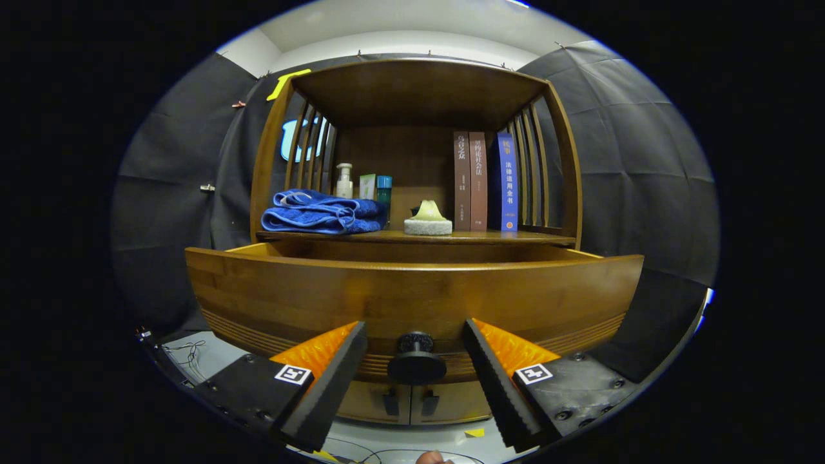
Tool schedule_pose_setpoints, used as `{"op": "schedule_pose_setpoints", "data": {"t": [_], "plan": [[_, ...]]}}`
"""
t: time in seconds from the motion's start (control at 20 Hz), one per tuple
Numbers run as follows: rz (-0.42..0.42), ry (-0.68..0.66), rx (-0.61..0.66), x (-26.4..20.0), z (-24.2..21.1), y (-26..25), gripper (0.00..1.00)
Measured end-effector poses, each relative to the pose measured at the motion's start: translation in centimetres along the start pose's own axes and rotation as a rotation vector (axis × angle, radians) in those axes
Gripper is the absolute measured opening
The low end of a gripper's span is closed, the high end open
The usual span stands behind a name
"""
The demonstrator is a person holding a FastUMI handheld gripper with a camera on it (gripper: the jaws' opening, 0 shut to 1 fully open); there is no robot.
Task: Pull open the drawer, take out the items inside it, and place them on the countertop above the cabinet.
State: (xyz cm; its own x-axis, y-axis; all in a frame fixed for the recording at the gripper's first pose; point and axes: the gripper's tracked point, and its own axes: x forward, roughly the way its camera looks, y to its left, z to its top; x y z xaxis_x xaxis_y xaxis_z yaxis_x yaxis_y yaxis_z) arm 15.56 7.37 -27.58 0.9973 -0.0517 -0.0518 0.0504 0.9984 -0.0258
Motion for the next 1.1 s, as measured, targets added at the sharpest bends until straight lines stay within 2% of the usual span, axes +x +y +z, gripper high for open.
{"op": "schedule_pose_setpoints", "data": {"t": [0.65, 1.1], "plan": [[-0.009, 0.013, 0.013, 8.2, 0.4, 0.1, 0.99], [-0.012, 0.041, 0.020, 12.1, 0.6, 0.1, 0.99]]}}
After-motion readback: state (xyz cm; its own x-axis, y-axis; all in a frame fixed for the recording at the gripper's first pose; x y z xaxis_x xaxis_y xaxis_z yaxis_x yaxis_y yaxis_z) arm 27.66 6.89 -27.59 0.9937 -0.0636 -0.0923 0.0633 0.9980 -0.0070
